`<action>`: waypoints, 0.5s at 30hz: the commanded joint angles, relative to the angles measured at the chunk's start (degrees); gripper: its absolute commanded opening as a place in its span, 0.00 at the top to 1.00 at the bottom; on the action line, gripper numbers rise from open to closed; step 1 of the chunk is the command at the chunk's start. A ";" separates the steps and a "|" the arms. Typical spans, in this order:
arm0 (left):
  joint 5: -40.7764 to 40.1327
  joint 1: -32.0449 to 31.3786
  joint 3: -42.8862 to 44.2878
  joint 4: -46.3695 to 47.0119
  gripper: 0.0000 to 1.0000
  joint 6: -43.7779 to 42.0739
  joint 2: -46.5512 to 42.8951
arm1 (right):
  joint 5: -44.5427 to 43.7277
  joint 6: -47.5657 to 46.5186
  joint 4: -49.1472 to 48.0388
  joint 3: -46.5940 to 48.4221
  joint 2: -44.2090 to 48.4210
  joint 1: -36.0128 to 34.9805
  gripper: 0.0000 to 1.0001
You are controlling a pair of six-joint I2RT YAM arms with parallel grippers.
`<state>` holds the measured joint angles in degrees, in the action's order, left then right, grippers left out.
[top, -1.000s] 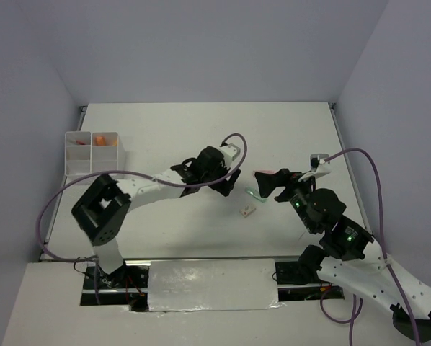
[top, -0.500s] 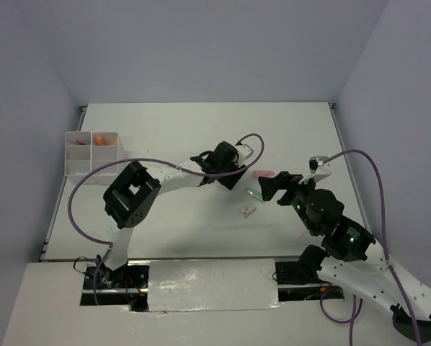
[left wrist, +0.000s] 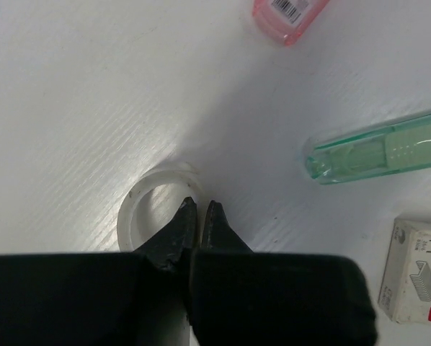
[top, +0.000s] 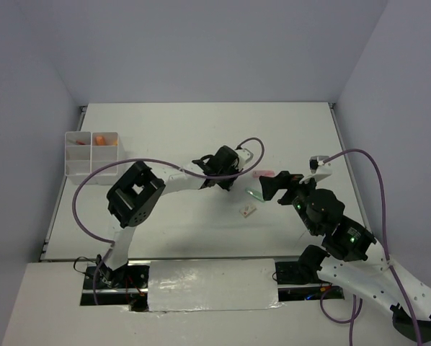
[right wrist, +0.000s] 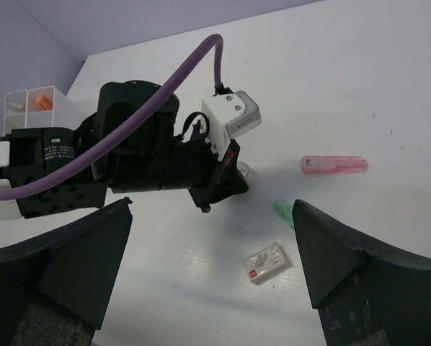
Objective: Sort the stationery into containers
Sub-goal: Pick up the stationery from the center of the board.
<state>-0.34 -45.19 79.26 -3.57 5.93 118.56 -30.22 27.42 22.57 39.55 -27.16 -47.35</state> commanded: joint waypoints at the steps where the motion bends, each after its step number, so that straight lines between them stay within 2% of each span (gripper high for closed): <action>1: -6.06 0.80 -1.83 -0.65 1.00 1.36 -3.59 | -0.90 -0.70 -0.77 2.29 0.61 0.16 0.00; 4: -13.62 5.01 -3.67 -1.61 1.00 5.04 -11.31 | -0.81 -0.88 -0.86 2.46 0.26 0.16 0.00; 5: -17.99 8.68 -4.37 -3.09 1.00 7.84 -15.69 | -0.72 -0.88 -1.03 2.55 0.09 0.24 0.00; 7: -20.92 13.70 -6.04 -4.77 1.00 11.10 -20.63 | -0.02 -0.96 -1.47 2.37 -0.18 0.16 0.00; 8: -21.54 16.68 -7.10 -5.56 1.00 15.29 -23.18 | 0.16 -1.31 -2.17 2.20 -0.26 0.16 0.00; 9: -21.11 23.50 -8.41 -5.31 1.00 17.25 -28.86 | 0.33 -1.49 -2.52 1.94 -0.79 0.16 0.00; 12: -21.80 34.16 -15.18 -2.68 1.00 26.04 -39.15 | 1.21 -2.02 -4.63 0.53 -2.54 0.24 0.00; 15: -17.34 42.43 -19.93 1.09 1.00 33.34 -45.41 | 2.88 -3.07 -7.27 -0.09 -5.44 0.33 0.00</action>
<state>-19.07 -5.91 63.48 -4.78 28.36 77.84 -28.88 26.06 19.99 39.53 -29.98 -47.35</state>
